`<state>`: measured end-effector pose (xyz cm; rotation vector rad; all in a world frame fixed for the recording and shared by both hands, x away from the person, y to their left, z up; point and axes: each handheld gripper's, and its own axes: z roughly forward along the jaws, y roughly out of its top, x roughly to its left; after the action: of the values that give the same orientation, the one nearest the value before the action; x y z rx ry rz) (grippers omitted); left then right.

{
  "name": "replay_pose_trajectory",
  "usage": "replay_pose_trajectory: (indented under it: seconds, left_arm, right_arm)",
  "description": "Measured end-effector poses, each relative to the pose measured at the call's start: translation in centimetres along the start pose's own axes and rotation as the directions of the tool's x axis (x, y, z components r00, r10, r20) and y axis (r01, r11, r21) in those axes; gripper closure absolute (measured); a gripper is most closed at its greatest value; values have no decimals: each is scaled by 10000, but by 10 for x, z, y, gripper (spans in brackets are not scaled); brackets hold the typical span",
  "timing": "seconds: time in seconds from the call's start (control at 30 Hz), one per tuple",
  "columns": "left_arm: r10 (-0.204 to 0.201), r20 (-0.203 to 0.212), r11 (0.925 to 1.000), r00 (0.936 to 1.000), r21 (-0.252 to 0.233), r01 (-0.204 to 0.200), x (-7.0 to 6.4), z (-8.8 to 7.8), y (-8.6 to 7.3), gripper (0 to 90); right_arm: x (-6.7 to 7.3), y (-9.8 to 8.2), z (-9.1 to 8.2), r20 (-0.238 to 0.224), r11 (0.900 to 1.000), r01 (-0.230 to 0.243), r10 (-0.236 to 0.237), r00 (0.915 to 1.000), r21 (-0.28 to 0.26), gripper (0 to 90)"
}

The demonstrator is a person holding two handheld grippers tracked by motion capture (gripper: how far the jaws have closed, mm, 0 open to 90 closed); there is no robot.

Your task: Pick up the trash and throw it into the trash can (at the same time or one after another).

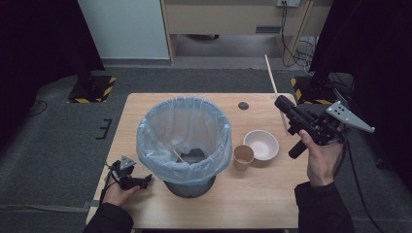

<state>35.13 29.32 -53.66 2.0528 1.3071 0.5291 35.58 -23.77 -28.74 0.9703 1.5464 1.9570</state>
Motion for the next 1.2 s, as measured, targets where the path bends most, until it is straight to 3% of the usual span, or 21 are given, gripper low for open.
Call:
replay_pose_trajectory:
  seconds: [0.6, 1.2]
  left_arm:
    - [3, -1, 10000, 10000, 2, -3, 0, 0, 0, 0]
    - [1, -2, 10000, 10000, 0, -1, 0, 0, 0, 0]
  right_arm:
    - [34, 17, 19, -801, 9991, 154, -185, 9966, -398, 857]
    - [68, 17, 46, -1656, 9995, 29, -80, 9862, -307, 857]
